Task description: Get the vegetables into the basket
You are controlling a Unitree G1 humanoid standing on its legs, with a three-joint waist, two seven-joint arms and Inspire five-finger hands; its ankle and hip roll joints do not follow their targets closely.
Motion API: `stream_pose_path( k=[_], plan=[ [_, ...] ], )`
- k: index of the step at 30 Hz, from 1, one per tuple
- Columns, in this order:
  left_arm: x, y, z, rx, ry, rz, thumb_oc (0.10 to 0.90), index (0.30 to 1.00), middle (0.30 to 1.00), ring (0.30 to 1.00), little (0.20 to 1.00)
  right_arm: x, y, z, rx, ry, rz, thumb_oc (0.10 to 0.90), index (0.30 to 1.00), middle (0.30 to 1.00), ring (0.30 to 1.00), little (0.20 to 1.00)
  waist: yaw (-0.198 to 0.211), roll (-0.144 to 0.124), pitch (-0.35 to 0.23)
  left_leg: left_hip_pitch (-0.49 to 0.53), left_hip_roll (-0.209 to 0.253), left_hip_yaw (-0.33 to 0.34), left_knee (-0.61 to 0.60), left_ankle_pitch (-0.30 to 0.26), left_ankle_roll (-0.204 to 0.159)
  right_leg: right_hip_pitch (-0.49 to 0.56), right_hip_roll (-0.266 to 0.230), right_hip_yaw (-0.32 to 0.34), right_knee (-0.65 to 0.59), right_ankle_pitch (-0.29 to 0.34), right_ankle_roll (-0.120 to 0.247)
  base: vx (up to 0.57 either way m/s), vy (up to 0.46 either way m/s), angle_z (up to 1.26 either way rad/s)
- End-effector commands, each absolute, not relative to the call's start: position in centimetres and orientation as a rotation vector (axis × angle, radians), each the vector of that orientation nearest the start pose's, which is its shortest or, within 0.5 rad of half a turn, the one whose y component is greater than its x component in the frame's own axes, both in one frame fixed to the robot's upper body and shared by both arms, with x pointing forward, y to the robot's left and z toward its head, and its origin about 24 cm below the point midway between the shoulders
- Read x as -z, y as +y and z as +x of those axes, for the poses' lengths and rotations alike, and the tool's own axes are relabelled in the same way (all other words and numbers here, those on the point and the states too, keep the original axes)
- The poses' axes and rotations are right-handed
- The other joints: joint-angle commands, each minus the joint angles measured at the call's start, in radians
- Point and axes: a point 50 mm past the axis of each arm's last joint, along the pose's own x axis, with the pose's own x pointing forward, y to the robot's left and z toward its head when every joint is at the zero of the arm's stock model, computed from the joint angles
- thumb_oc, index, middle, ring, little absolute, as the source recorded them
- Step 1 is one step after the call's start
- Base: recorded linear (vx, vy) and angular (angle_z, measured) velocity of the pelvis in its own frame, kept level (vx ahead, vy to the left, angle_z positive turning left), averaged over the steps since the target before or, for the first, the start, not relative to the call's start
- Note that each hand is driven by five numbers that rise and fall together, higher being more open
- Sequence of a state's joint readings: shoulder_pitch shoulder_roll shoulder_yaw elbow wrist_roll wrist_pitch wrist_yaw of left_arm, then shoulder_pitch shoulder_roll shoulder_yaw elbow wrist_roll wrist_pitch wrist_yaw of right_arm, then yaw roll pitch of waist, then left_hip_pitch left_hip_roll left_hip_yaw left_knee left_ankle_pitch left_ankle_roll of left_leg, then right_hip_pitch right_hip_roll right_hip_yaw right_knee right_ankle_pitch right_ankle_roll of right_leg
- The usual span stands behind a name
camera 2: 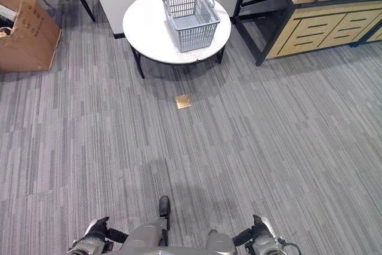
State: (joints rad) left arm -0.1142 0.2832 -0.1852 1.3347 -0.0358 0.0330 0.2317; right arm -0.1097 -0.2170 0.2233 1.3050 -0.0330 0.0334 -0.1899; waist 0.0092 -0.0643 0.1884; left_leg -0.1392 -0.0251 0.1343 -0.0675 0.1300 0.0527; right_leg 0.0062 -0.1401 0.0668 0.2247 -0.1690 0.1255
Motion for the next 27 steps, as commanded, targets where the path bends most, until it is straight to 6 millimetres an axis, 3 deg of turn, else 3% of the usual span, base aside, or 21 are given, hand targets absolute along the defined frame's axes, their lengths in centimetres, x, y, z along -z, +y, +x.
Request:
stream_pose_path(
  k=[1,5,9,12,13,17,20,24,27],
  plan=[
    [15.3,27.3,8.3,-0.278,1.308,0.531,0.900,1.000,1.000,1.000,1.000,14.8,-25.7,12.2,0.133,1.168,-0.579,0.900,1.000,1.000,1.000,1.000,0.002,-0.019,0.017,-0.084,0.037,-0.017,0.111,-0.079,-0.032,-0.030,0.008,0.049,-0.060,0.257,0.036,0.07,0.162,-0.15],
    [15.1,27.8,8.7,-0.276,1.300,0.537,0.900,1.000,1.000,1.000,1.000,14.6,-25.5,12.9,0.099,1.144,-0.609,0.900,1.000,1.000,1.000,1.000,0.000,-0.013,0.045,-0.031,0.025,-0.022,0.101,-0.107,-0.002,-0.104,0.016,0.020,0.119,0.343,0.025,0.06,0.159,-0.09],
    [14.9,28.0,9.2,-0.254,1.289,0.565,0.900,1.000,1.000,1.000,1.000,14.3,-25.5,13.5,0.077,1.123,-0.643,0.900,1.000,1.000,1.000,1.000,-0.010,0.007,0.068,0.021,0.030,-0.024,0.097,-0.135,0.011,-0.201,0.020,-0.057,0.210,0.335,0.010,0.11,0.127,-0.03],
    [14.8,28.0,9.4,-0.271,1.281,0.553,0.900,1.000,1.000,1.000,1.000,14.0,-25.7,14.2,0.092,1.095,-0.645,0.900,1.000,1.000,1.000,1.000,-0.017,0.010,0.085,0.056,0.030,-0.021,0.092,-0.149,0.008,-0.251,0.027,-0.104,0.141,0.289,-0.001,0.13,0.030,-0.13],
    [15.0,27.8,9.1,-0.304,1.291,0.507,0.900,1.000,1.000,1.000,1.000,13.9,-25.6,14.6,0.102,1.082,-0.634,0.900,1.000,1.000,1.000,1.000,-0.017,0.003,0.093,0.074,0.025,-0.019,0.090,-0.161,0.005,-0.282,0.027,-0.151,0.062,0.288,0.004,0.12,-0.030,-0.12],
    [15.4,27.0,8.4,-0.332,1.318,0.432,0.900,1.000,1.000,1.000,1.000,13.8,-25.4,14.8,0.098,1.077,-0.637,0.900,1.000,1.000,1.000,1.000,-0.040,0.006,0.097,0.136,0.016,-0.052,0.069,-0.182,-0.020,-0.313,0.006,-0.145,-0.102,0.340,0.032,0.24,-0.084,0.08],
    [15.6,26.6,8.1,-0.331,1.325,0.406,0.900,1.000,1.000,1.000,1.000,13.8,-25.3,14.7,0.086,1.070,-0.640,0.900,1.000,1.000,1.000,1.000,-0.051,0.008,0.092,0.173,0.014,-0.091,0.078,-0.213,-0.032,-0.309,0.019,-0.103,-0.115,0.344,0.029,0.27,-0.172,0.27],
    [15.9,26.0,7.8,-0.357,1.331,0.355,0.900,1.000,1.000,1.000,1.000,13.7,-25.4,14.9,0.077,1.062,-0.652,0.900,1.000,1.000,1.000,1.000,-0.046,0.019,0.068,0.185,0.045,-0.108,0.095,-0.222,-0.058,-0.274,0.043,-0.143,-0.139,0.315,-0.001,0.20,-0.223,0.70],
    [15.9,25.6,8.3,-0.341,1.320,0.355,0.900,1.000,1.000,1.000,1.000,13.6,-25.9,14.8,0.086,1.066,-0.663,0.900,1.000,1.000,1.000,1.000,-0.048,0.038,0.056,0.184,0.082,-0.127,0.101,-0.193,-0.084,-0.272,0.069,-0.165,-0.113,0.269,-0.026,0.13,-0.206,0.09]
  ],
)
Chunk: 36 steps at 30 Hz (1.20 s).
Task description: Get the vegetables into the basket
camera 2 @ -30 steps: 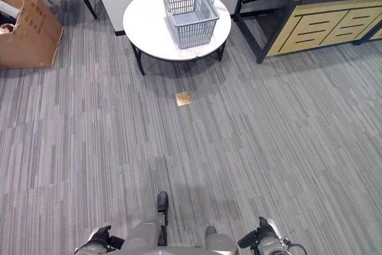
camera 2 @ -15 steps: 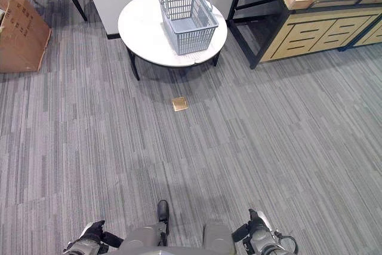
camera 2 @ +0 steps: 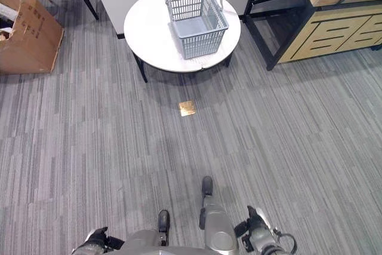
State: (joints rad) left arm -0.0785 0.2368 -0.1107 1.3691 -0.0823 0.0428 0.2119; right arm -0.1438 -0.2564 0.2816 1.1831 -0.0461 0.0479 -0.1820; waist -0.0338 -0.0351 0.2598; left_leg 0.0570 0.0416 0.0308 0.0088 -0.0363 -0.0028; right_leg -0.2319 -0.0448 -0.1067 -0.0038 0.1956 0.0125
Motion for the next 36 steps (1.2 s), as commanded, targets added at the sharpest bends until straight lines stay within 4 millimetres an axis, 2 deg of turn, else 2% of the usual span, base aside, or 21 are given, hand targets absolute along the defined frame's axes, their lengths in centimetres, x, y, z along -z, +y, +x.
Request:
stream_pose_path(
  k=[1,3,6,8,10,11,14,16,17,20,22,25,28,29,30,32,33,36],
  plan=[
    [15.9,25.6,8.3,-0.341,1.320,0.355,0.900,1.000,1.000,1.000,1.000,13.6,-25.9,14.8,0.086,1.066,-0.664,0.900,1.000,1.000,1.000,1.000,-0.006,0.009,-0.016,-0.012,0.016,-0.024,0.024,-0.027,-0.029,-0.034,-0.026,0.008,0.116,-0.097,0.087,0.12,-0.139,0.20],
    [16.0,25.2,8.4,-0.321,1.317,0.353,0.900,1.000,1.000,1.000,1.000,13.5,-26.8,14.3,0.124,1.085,-0.655,0.900,1.000,1.000,1.000,1.000,-0.013,0.028,-0.024,-0.004,0.039,-0.035,0.028,-0.004,-0.045,-0.034,-0.010,-0.008,0.147,-0.135,0.071,0.17,-0.170,0.19],
    [16.0,24.9,8.6,-0.308,1.313,0.354,0.900,1.000,1.000,1.000,1.000,13.6,-27.3,13.8,0.154,1.106,-0.644,0.900,1.000,1.000,1.000,1.000,-0.018,0.037,-0.026,-0.008,0.045,-0.039,0.056,0.011,-0.052,-0.029,0.000,-0.011,0.156,-0.153,0.059,0.16,-0.151,0.22],
    [16.1,24.9,8.5,-0.304,1.320,0.357,0.900,1.000,1.000,1.000,1.000,13.7,-27.9,13.1,0.177,1.133,-0.641,0.900,1.000,1.000,1.000,1.000,-0.019,0.047,-0.026,-0.021,0.041,-0.049,0.120,0.053,-0.065,-0.007,0.014,-0.013,0.157,-0.170,0.039,0.20,-0.202,0.10],
    [16.1,24.8,8.5,-0.300,1.320,0.362,0.900,1.000,1.000,1.000,1.000,13.8,-28.3,12.5,0.190,1.154,-0.643,0.900,1.000,1.000,1.000,1.000,-0.019,0.044,-0.020,-0.072,0.024,-0.043,0.240,0.104,-0.078,0.036,0.015,-0.017,0.144,-0.187,0.019,0.21,-0.159,0.21],
    [16.0,24.7,8.9,-0.293,1.310,0.371,0.900,1.000,1.000,1.000,1.000,13.7,-28.7,12.1,0.215,1.169,-0.639,0.900,1.000,1.000,1.000,1.000,-0.013,0.035,-0.005,-0.173,0.005,-0.017,0.245,0.102,-0.064,0.078,-0.008,-0.014,0.127,-0.204,0.020,0.20,-0.073,0.19],
    [16.1,24.6,8.7,-0.284,1.316,0.387,0.900,1.000,1.000,1.000,1.000,13.7,-28.9,12.0,0.223,1.174,-0.644,0.900,1.000,1.000,1.000,1.000,-0.002,0.027,-0.002,-0.274,0.011,0.017,0.176,0.064,-0.048,0.113,-0.026,0.001,0.110,-0.223,0.033,0.20,0.033,0.19],
    [16.1,24.5,8.5,-0.280,1.323,0.396,0.900,1.000,1.000,1.000,1.000,13.7,-28.9,11.7,0.225,1.181,-0.653,0.900,1.000,1.000,1.000,1.000,0.012,0.035,-0.001,-0.323,0.040,0.014,0.112,0.121,-0.058,0.143,-0.020,0.019,0.104,-0.242,0.034,0.24,0.116,-0.09],
    [16.2,24.5,8.3,-0.281,1.326,0.399,0.900,1.000,1.000,1.000,1.000,13.8,-28.9,11.6,0.222,1.183,-0.658,0.900,1.000,1.000,1.000,1.000,0.022,0.044,-0.002,-0.359,0.061,0.009,0.072,0.181,-0.072,0.162,-0.011,0.030,0.100,-0.252,0.034,0.28,0.129,-0.50],
    [16.2,25.0,7.7,-0.299,1.341,0.401,0.900,1.000,1.000,1.000,1.000,14.0,-28.8,11.0,0.204,1.201,-0.664,0.900,1.000,1.000,1.000,1.000,0.046,0.044,-0.007,-0.351,0.074,-0.011,0.020,0.224,-0.084,0.216,-0.007,0.077,0.100,-0.276,0.040,0.32,0.168,-0.62],
    [16.3,25.2,6.8,-0.300,1.371,0.407,0.900,1.000,1.000,1.000,1.000,14.4,-28.4,10.3,0.196,1.223,-0.657,0.900,1.000,1.000,1.000,1.000,0.046,0.034,-0.027,-0.324,0.074,0.003,0.017,0.202,-0.074,0.238,-0.019,0.095,0.101,-0.287,0.054,0.27,0.215,-0.50],
    [16.1,25.6,7.1,-0.294,1.362,0.431,0.900,1.000,1.000,1.000,1.000,14.6,-28.0,10.0,0.187,1.237,-0.641,0.900,1.000,1.000,1.000,1.000,0.042,0.017,-0.038,-0.315,0.049,0.040,0.041,0.171,-0.048,0.236,-0.051,0.110,0.137,-0.277,0.078,0.22,0.268,-0.50],
    [15.8,26.2,7.5,-0.290,1.345,0.463,0.900,1.000,1.000,1.000,1.000,14.8,-27.3,10.3,0.167,1.227,-0.631,0.900,1.000,1.000,1.000,1.000,0.040,-0.007,-0.036,-0.304,0.020,0.075,0.072,0.123,-0.018,0.212,-0.081,0.132,0.167,-0.222,0.106,0.11,0.188,-0.16],
    [15.8,26.2,7.5,-0.290,1.345,0.463,0.900,1.000,1.000,1.000,1.000,14.8,-27.3,10.3,0.167,1.227,-0.631,0.900,1.000,1.000,1.000,1.000,0.040,-0.007,-0.036,-0.304,0.020,0.075,0.072,0.123,-0.018,0.212,-0.081,0.132,0.167,-0.222,0.106,0.09,0.198,-0.40],
    [15.7,26.5,7.7,-0.285,1.339,0.469,0.900,1.000,1.000,1.000,1.000,14.8,-27.0,10.7,0.153,1.215,-0.624,0.900,1.000,1.000,1.000,1.000,0.039,-0.018,-0.036,-0.306,0.002,0.088,0.086,0.100,-0.004,0.202,-0.095,0.145,0.170,-0.183,0.118,0.09,0.196,-0.26],
    [15.7,26.6,7.9,-0.286,1.335,0.475,0.900,1.000,1.000,1.000,1.000,14.8,-26.7,10.9,0.147,1.207,-0.619,0.900,1.000,1.000,1.000,1.000,0.040,-0.022,-0.036,-0.306,-0.004,0.091,0.089,0.094,0.002,0.199,-0.099,0.149,0.172,-0.169,0.121,0.09,0.195,-0.11],
    [15.5,26.9,8.1,-0.281,1.330,0.491,0.900,1.000,1.000,1.000,1.000,14.8,-26.3,11.2,0.135,1.198,-0.615,0.900,1.000,1.000,1.000,1.000,0.039,-0.033,-0.038,-0.304,-0.020,0.100,0.092,0.075,0.014,0.195,-0.113,0.153,0.172,-0.130,0.129,0.08,0.173,-0.17],
    [15.5,27.1,8.1,-0.283,1.329,0.498,0.900,1.000,1.000,1.000,1.000,14.8,-26.0,11.6,0.124,1.186,-0.609,0.900,1.000,1.000,1.000,1.000,0.040,-0.041,-0.038,-0.297,-0.036,0.104,0.095,0.055,0.026,0.189,-0.120,0.158,0.176,-0.091,0.137,0.08,0.167,-0.06]
  ],
)
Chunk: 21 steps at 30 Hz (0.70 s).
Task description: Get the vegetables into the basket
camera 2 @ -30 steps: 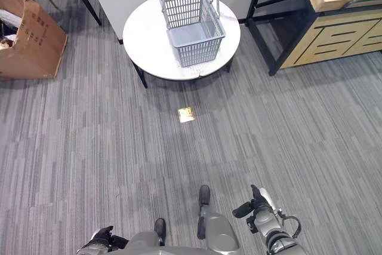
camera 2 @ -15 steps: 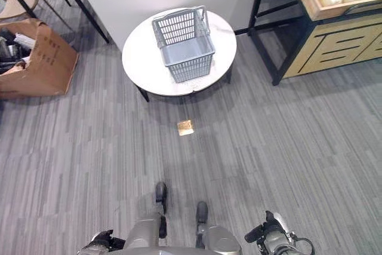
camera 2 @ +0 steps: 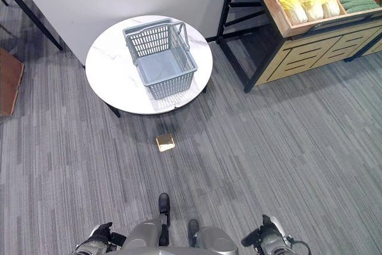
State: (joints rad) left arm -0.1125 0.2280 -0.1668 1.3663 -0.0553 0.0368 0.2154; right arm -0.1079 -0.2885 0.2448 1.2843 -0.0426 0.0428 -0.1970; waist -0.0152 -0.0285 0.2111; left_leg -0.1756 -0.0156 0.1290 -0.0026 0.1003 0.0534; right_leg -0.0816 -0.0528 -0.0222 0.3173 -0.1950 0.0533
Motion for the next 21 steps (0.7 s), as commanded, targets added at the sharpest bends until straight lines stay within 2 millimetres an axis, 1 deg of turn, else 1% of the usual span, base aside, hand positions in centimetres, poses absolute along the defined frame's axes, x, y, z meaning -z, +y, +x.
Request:
stream_pose_path(
  k=[1,2,5,6,7,8,9,10,12,13,14,15,16,17,18,19,20,21],
  plan=[
    [15.4,27.2,8.1,-0.282,1.330,0.501,0.900,1.000,1.000,1.000,1.000,14.8,-25.9,11.7,0.120,1.186,-0.609,0.900,1.000,1.000,1.000,1.000,0.022,-0.051,0.009,-0.063,0.015,0.006,0.108,-0.087,-0.025,0.038,-0.115,0.075,-0.144,0.315,0.099,0.05,0.089,0.02],
    [15.4,27.2,8.1,-0.282,1.330,0.501,0.900,1.000,1.000,1.000,1.000,14.8,-25.9,11.7,0.120,1.186,-0.609,0.900,1.000,1.000,1.000,1.000,0.022,-0.052,0.009,-0.063,0.015,0.007,0.108,-0.088,-0.025,0.038,-0.115,0.075,-0.145,0.316,0.099,0.05,0.083,0.12],
    [15.4,27.4,8.0,-0.281,1.334,0.508,0.900,1.000,1.000,1.000,1.000,14.9,-25.7,11.7,0.111,1.187,-0.610,0.900,1.000,1.000,1.000,1.000,0.025,-0.058,0.006,-0.050,0.000,0.008,0.099,-0.097,-0.013,0.036,-0.120,0.079,-0.130,0.357,0.108,0.06,0.126,0.02],
    [15.4,27.4,7.9,-0.277,1.330,0.509,0.900,1.000,1.000,1.000,1.000,14.8,-25.7,11.9,0.105,1.179,-0.618,0.900,1.000,1.000,1.000,1.000,0.031,-0.052,0.012,-0.032,-0.001,0.006,0.085,-0.103,0.000,0.006,-0.125,0.062,-0.062,0.384,0.106,0.05,0.184,-0.09],
    [15.4,27.4,8.1,-0.278,1.326,0.505,0.900,1.000,1.000,1.000,1.000,14.8,-25.7,12.1,0.106,1.175,-0.618,0.900,1.000,1.000,1.000,1.000,0.034,-0.045,0.014,-0.025,0.002,0.007,0.079,-0.103,0.004,-0.006,-0.123,0.046,-0.024,0.386,0.103,0.07,0.263,-0.11],
    [15.4,27.3,8.0,-0.276,1.330,0.502,0.900,1.000,1.000,1.000,1.000,14.7,-25.6,12.3,0.106,1.166,-0.621,0.900,1.000,1.000,1.000,1.000,0.037,-0.034,0.021,0.003,0.002,0.008,0.066,-0.112,0.012,-0.033,-0.117,0.012,0.048,0.386,0.095,0.05,0.168,-0.11],
    [15.4,27.3,8.0,-0.276,1.330,0.501,0.900,1.000,1.000,1.000,1.000,14.7,-25.6,12.3,0.106,1.166,-0.621,0.900,1.000,1.000,1.000,1.000,0.037,-0.034,0.022,0.004,0.001,0.008,0.066,-0.112,0.012,-0.032,-0.117,0.012,0.049,0.386,0.095,0.09,0.166,-0.13],
    [15.4,27.3,8.0,-0.272,1.333,0.502,0.900,1.000,1.000,1.000,1.000,14.7,-25.5,12.5,0.102,1.158,-0.624,0.900,1.000,1.000,1.000,1.000,0.032,-0.028,0.030,0.030,0.004,0.008,0.056,-0.117,0.016,-0.080,-0.105,-0.011,0.071,0.377,0.088,0.08,0.062,-0.08],
    [15.4,27.3,8.1,-0.268,1.333,0.503,0.900,1.000,1.000,1.000,1.000,14.6,-25.4,12.7,0.094,1.150,-0.629,0.900,1.000,1.000,1.000,1.000,0.023,-0.020,0.045,0.051,0.006,0.000,0.053,-0.122,0.016,-0.134,-0.081,-0.024,0.070,0.340,0.079,0.08,0.039,-0.17],
    [15.4,27.3,8.2,-0.268,1.333,0.503,0.900,1.000,1.000,1.000,1.000,14.6,-25.4,12.7,0.094,1.150,-0.629,0.900,1.000,1.000,1.000,1.000,0.022,-0.020,0.046,0.052,0.005,-0.001,0.054,-0.122,0.015,-0.133,-0.082,-0.025,0.072,0.338,0.078,0.08,-0.011,-0.17],
    [15.4,27.2,8.3,-0.268,1.332,0.503,0.900,1.000,1.000,1.000,1.000,14.6,-25.3,12.9,0.089,1.140,-0.629,0.900,1.000,1.000,1.000,1.000,0.015,-0.017,0.058,0.066,0.010,-0.008,0.055,-0.129,0.010,-0.164,-0.067,-0.037,0.041,0.301,0.071,0.09,-0.031,0.00],
    [15.3,27.2,8.4,-0.267,1.328,0.506,0.900,1.000,1.000,1.000,1.000,14.5,-25.2,13.1,0.090,1.133,-0.630,0.900,1.000,1.000,1.000,1.000,0.008,-0.017,0.069,0.077,0.007,-0.017,0.055,-0.136,0.008,-0.176,-0.065,-0.037,0.004,0.292,0.072,0.30,-0.150,0.22],
    [15.3,27.0,8.9,-0.254,1.319,0.510,0.900,1.000,1.000,1.000,1.000,14.4,-25.1,13.7,0.083,1.119,-0.635,0.900,1.000,1.000,1.000,1.000,-0.018,-0.023,0.086,0.121,-0.003,-0.040,0.043,-0.159,-0.010,-0.250,-0.066,-0.023,-0.150,0.333,0.091,0.33,-0.174,0.30],
    [15.4,26.9,8.8,-0.249,1.321,0.509,0.900,1.000,1.000,1.000,1.000,14.4,-25.1,13.7,0.082,1.117,-0.636,0.900,1.000,1.000,1.000,1.000,-0.026,-0.022,0.089,0.137,-0.004,-0.052,0.044,-0.169,-0.015,-0.254,-0.068,-0.013,-0.177,0.351,0.098,0.30,-0.155,0.29],
    [15.4,26.9,8.8,-0.248,1.321,0.509,0.900,1.000,1.000,1.000,1.000,14.4,-25.2,13.7,0.082,1.117,-0.637,0.900,1.000,1.000,1.000,1.000,-0.027,-0.020,0.091,0.139,-0.003,-0.053,0.045,-0.170,-0.015,-0.251,-0.067,-0.015,-0.178,0.351,0.098,0.19,-0.085,0.33],
    [15.4,26.9,8.8,-0.244,1.321,0.511,0.900,1.000,1.000,1.000,1.000,14.3,-25.2,13.8,0.079,1.110,-0.637,0.900,1.000,1.000,1.000,1.000,-0.039,-0.021,0.093,0.157,-0.007,-0.064,0.050,-0.188,-0.020,-0.268,-0.066,0.007,-0.210,0.372,0.104,0.29,-0.147,0.46],
    [15.5,26.7,8.6,-0.233,1.324,0.507,0.900,1.000,1.000,1.000,1.000,14.3,-25.4,13.5,0.076,1.120,-0.641,0.900,1.000,1.000,1.000,1.000,-0.051,-0.023,0.092,0.186,-0.019,-0.090,0.063,-0.217,-0.027,-0.281,-0.069,0.023,-0.237,0.393,0.107,0.29,-0.147,0.49],
    [15.5,26.7,8.6,-0.233,1.324,0.507,0.900,1.000,1.000,1.000,1.000,14.3,-25.4,13.5,0.076,1.120,-0.642,0.900,1.000,1.000,1.000,1.000,-0.052,-0.020,0.094,0.188,-0.017,-0.091,0.065,-0.219,-0.027,-0.278,-0.068,0.020,-0.237,0.392,0.107,0.32,-0.251,0.61]
  ],
)
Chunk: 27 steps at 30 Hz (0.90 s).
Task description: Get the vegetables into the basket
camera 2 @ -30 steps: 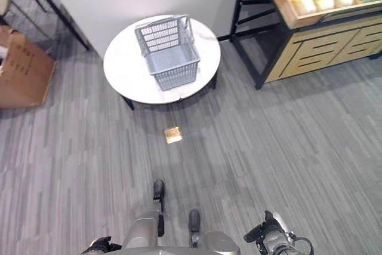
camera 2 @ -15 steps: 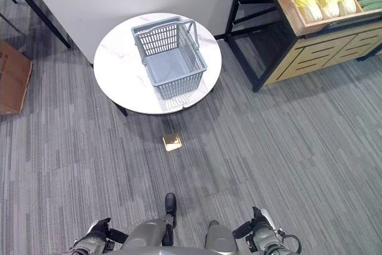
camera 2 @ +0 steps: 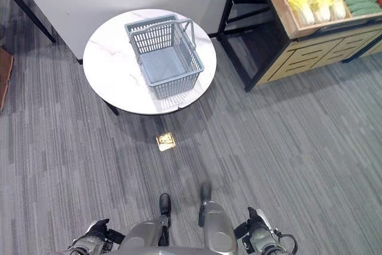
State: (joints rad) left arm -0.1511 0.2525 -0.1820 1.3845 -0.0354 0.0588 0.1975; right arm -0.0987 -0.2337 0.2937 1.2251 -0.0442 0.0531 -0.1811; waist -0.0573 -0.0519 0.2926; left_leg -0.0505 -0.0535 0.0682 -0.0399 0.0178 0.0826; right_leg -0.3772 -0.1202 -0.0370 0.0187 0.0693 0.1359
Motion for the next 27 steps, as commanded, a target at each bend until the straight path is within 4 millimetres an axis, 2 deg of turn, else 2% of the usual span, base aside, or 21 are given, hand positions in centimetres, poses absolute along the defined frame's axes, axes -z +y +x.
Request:
stream_pose_path(
  k=[1,4,5,7,10,13,16,19,22,23,24,25,27],
  plan=[
    [15.6,26.4,8.4,-0.231,1.335,0.496,0.900,1.000,1.000,1.000,1.000,14.4,-25.5,13.3,0.072,1.128,-0.647,0.900,1.000,1.000,1.000,1.000,-0.010,0.002,0.004,0.085,0.015,-0.054,0.120,-0.161,-0.063,0.035,0.000,0.035,0.062,0.130,0.018,0.22,-0.219,0.62],
    [15.8,26.2,8.1,-0.236,1.344,0.480,0.900,1.000,1.000,1.000,1.000,14.2,-26.0,13.4,0.070,1.129,-0.665,0.900,1.000,1.000,1.000,1.000,-0.007,0.010,-0.012,0.104,0.026,-0.065,0.142,-0.171,-0.075,0.050,0.013,0.012,0.075,0.119,0.003,0.24,-0.243,0.67],
    [15.8,26.0,8.0,-0.238,1.346,0.467,0.900,1.000,1.000,1.000,1.000,14.0,-26.5,13.4,0.077,1.126,-0.679,0.900,1.000,1.000,1.000,1.000,-0.005,0.022,-0.023,0.108,0.049,-0.081,0.160,-0.159,-0.092,0.058,0.035,-0.007,0.100,0.085,-0.017,0.20,-0.263,0.54],
    [15.9,25.8,7.9,-0.226,1.352,0.471,0.900,1.000,1.000,1.000,1.000,13.9,-27.0,13.3,0.096,1.132,-0.682,0.900,1.000,1.000,1.000,1.000,-0.006,0.032,-0.032,0.109,0.069,-0.091,0.161,-0.147,-0.106,0.063,0.048,-0.025,0.120,0.056,-0.031,0.19,-0.260,0.17],
    [16.0,25.7,8.0,-0.221,1.352,0.479,0.900,1.000,1.000,1.000,1.000,13.7,-27.9,13.1,0.155,1.139,-0.653,0.900,1.000,1.000,1.000,1.000,-0.015,0.049,-0.042,0.111,0.097,-0.100,0.163,-0.102,-0.127,0.067,0.070,-0.042,0.142,0.016,-0.050,0.15,-0.177,0.25],
    [15.9,25.5,8.2,-0.224,1.344,0.476,0.900,1.000,1.000,1.000,1.000,13.6,-28.2,12.9,0.174,1.148,-0.648,0.900,1.000,1.000,1.000,1.000,-0.015,0.055,-0.046,0.104,0.103,-0.107,0.166,-0.071,-0.138,0.073,0.073,-0.050,0.141,0.008,-0.057,0.13,-0.114,0.10],
    [15.9,25.3,8.7,-0.225,1.329,0.477,0.900,1.000,1.000,1.000,1.000,13.6,-29.2,11.9,0.206,1.182,-0.658,0.900,1.000,1.000,1.000,1.000,-0.023,0.068,-0.051,0.092,0.103,-0.101,0.225,-0.017,-0.156,0.096,0.081,-0.061,0.140,-0.017,-0.075,0.15,-0.091,0.11],
    [15.8,25.2,9.2,-0.214,1.314,0.496,0.900,1.000,1.000,1.000,1.000,13.6,-29.7,11.2,0.230,1.211,-0.666,0.900,1.000,1.000,1.000,1.000,-0.029,0.078,-0.047,0.060,0.118,-0.075,0.222,0.024,-0.159,0.116,0.067,-0.072,0.143,-0.039,-0.082,0.07,-0.006,0.18],
    [15.7,25.1,9.7,-0.204,1.295,0.526,0.900,1.000,1.000,1.000,1.000,13.5,-30.1,10.9,0.249,1.223,-0.677,0.900,1.000,1.000,1.000,1.000,-0.033,0.079,-0.046,0.013,0.145,-0.039,0.182,0.020,-0.155,0.129,0.039,-0.079,0.139,-0.054,-0.075,0.07,0.047,0.39],
    [15.7,25.1,9.9,-0.203,1.285,0.541,0.900,1.000,1.000,1.000,1.000,13.5,-30.3,10.9,0.259,1.227,-0.679,0.900,1.000,1.000,1.000,1.000,-0.032,0.076,-0.045,-0.015,0.155,-0.031,0.166,0.015,-0.153,0.134,0.027,-0.079,0.136,-0.059,-0.072,0.13,0.119,0.57],
    [15.5,25.1,10.1,-0.193,1.265,0.595,0.900,1.000,1.000,1.000,1.000,13.2,-30.7,11.1,0.277,1.218,-0.697,0.900,1.000,1.000,1.000,1.000,-0.018,0.070,-0.039,-0.103,0.180,-0.032,0.122,0.025,-0.155,0.156,0.005,-0.063,0.130,-0.069,-0.061,0.13,0.119,0.54],
    [15.6,25.1,10.1,-0.192,1.265,0.595,0.900,1.000,1.000,1.000,1.000,13.2,-30.7,11.0,0.277,1.218,-0.697,0.900,1.000,1.000,1.000,1.000,-0.017,0.069,-0.038,-0.102,0.179,-0.032,0.123,0.023,-0.155,0.157,0.005,-0.063,0.132,-0.071,-0.060,0.18,0.209,0.52],
    [15.6,25.2,9.8,-0.200,1.267,0.625,0.900,1.000,1.000,1.000,1.000,13.1,-30.8,11.3,0.288,1.203,-0.708,0.900,1.000,1.000,1.000,1.000,0.005,0.081,-0.028,-0.158,0.216,-0.053,0.068,0.102,-0.179,0.176,-0.002,-0.033,0.137,-0.079,-0.052,0.14,0.199,0.20]
  ],
)
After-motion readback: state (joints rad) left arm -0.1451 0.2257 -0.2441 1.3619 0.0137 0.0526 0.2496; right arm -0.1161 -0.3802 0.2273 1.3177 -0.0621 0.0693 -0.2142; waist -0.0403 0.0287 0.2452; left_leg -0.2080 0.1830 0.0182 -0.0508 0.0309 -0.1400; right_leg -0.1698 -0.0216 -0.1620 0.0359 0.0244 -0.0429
